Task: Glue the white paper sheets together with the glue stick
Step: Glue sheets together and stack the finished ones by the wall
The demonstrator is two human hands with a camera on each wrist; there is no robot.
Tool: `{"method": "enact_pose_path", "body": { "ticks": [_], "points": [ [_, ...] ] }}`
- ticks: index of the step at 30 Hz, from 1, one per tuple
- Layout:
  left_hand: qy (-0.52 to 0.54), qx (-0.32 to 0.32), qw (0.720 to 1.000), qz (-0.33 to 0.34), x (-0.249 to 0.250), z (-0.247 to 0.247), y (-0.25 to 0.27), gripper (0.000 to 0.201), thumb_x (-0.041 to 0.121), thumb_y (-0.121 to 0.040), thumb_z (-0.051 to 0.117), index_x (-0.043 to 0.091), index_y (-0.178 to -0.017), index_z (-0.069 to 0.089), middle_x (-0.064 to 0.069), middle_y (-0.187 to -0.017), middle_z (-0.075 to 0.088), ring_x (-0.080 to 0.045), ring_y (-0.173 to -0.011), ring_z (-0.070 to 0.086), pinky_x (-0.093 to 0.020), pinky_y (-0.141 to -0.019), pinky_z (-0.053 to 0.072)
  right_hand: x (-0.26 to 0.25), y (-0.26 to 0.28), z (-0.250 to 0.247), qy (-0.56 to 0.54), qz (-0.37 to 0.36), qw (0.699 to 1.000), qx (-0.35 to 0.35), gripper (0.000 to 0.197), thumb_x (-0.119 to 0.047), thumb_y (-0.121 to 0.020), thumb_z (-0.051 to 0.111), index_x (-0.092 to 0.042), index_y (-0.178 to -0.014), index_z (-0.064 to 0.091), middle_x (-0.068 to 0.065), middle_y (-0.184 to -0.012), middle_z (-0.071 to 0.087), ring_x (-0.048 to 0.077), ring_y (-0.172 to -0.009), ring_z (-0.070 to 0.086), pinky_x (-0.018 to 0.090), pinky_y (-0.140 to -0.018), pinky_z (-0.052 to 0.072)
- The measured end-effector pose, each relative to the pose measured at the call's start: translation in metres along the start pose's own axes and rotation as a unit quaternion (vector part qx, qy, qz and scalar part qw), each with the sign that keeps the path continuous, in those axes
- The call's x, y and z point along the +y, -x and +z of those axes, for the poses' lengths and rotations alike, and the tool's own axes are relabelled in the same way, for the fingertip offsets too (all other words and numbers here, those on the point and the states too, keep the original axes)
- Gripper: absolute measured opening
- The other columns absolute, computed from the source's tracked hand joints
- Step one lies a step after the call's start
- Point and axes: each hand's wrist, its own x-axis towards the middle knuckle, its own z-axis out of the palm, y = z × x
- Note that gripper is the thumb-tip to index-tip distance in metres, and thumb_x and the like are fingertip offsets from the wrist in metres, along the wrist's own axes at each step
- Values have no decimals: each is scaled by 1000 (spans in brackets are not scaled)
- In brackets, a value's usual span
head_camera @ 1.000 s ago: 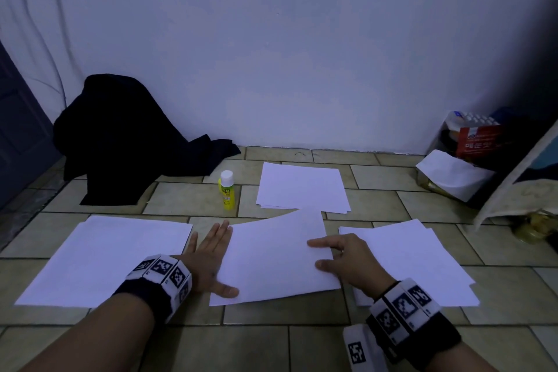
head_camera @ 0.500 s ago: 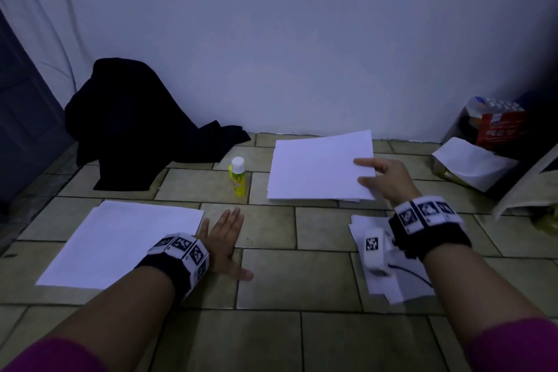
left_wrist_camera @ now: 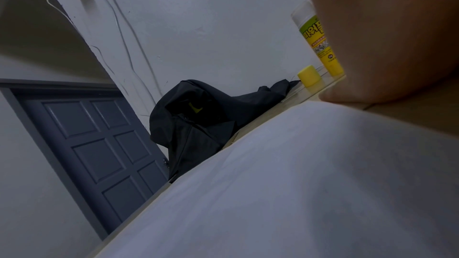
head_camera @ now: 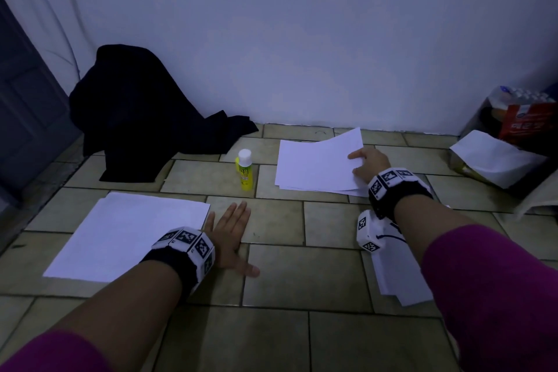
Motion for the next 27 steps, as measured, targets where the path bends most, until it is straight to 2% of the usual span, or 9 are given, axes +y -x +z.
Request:
{"method": "enact_pose_path", "body": {
  "ticks": [4, 6, 8, 10, 14, 17, 22, 25, 27],
  "points": [
    [2, -14, 1000, 4, -1, -2, -2, 161, 96, -22, 30, 13, -146, -29, 2, -150, -39, -16, -143, -28, -48, -115, -14, 6, -5, 5, 18, 7, 1000, -10, 37, 6, -86, 51, -9, -118, 63, 11, -129, 56, 26, -115, 54, 18, -79, 36],
    [0, -20, 1000, 2, -1, -2, -3, 153, 95, -37, 40, 13, -146, -30, 1, -150, -40, -16, -143, -28, -48, -115, -14, 10, -7, 7, 28, 12, 999, -11, 36, 6, -85, 54, -9, -117, 63, 11, -131, 55, 26, -116, 53, 17, -79, 35],
    [-2, -17, 1000, 4, -1, -2, -2, 137, 82, -62, 53, 13, -146, -29, -1, -153, -37, -18, -143, -29, -48, -115, -14, 12, -9, 10, 45, 12, 999, -20, 36, 5, -84, 55, -9, -116, 63, 12, -132, 54, 26, -116, 54, 18, -80, 36],
    [-7, -16, 1000, 3, 0, -2, -2, 128, 73, -76, 59, 13, -146, -29, -2, -153, -37, -19, -143, -29, -48, -115, -14, 12, -9, 12, 81, 14, 996, -40, 36, 2, -84, 57, -11, -117, 63, 12, -135, 50, 26, -119, 52, 21, -87, 39],
    [-10, -14, 1000, 4, 0, -2, -3, 124, 69, -79, 59, 13, -146, -29, -2, -153, -36, -19, -143, -29, -48, -115, -14, 8, -7, 13, 202, 11, 978, -54, 35, -11, -85, 63, -23, -118, 62, 10, -137, 44, 24, -127, 43, 27, -104, 31],
    [-12, -19, 1000, 3, 0, -2, -2, 124, 69, -79, 59, 13, -146, -29, -2, -153, -36, -19, -143, -29, -48, -115, -13, 0, -4, 7, 276, 18, 958, -81, 35, -24, -89, 62, -30, -123, 57, 10, -140, 39, 26, -131, 36, 31, -109, 23],
    [-20, -17, 1000, 2, 0, -3, -3, 123, 68, -80, 58, 12, -147, -28, -3, -154, -35, -20, -144, -27, -48, -116, -12, -10, 3, -11, 281, 12, 945, -166, 61, -40, -95, 53, -20, -148, 31, 8, -155, 26, 25, -142, 24, 34, -112, 24],
    [-25, -10, 1000, -2, 0, -1, -5, 123, 69, -79, 58, 12, -147, -27, -3, -154, -34, -20, -144, -26, -49, -116, -11, -10, 16, -24, 252, 17, 951, -177, 74, -41, -94, 54, -7, -150, 19, 9, -157, 21, 24, -142, 25, 33, -111, 26],
    [-23, -1, 1000, -5, -1, 1, -7, 125, 70, -78, 59, 12, -148, -26, -3, -155, -33, -20, -145, -25, -49, -116, -10, -8, 33, -34, 244, 20, 950, -193, 76, -41, -93, 56, -4, -149, 20, 10, -155, 26, 25, -139, 32, 32, -108, 30]
  ]
}}
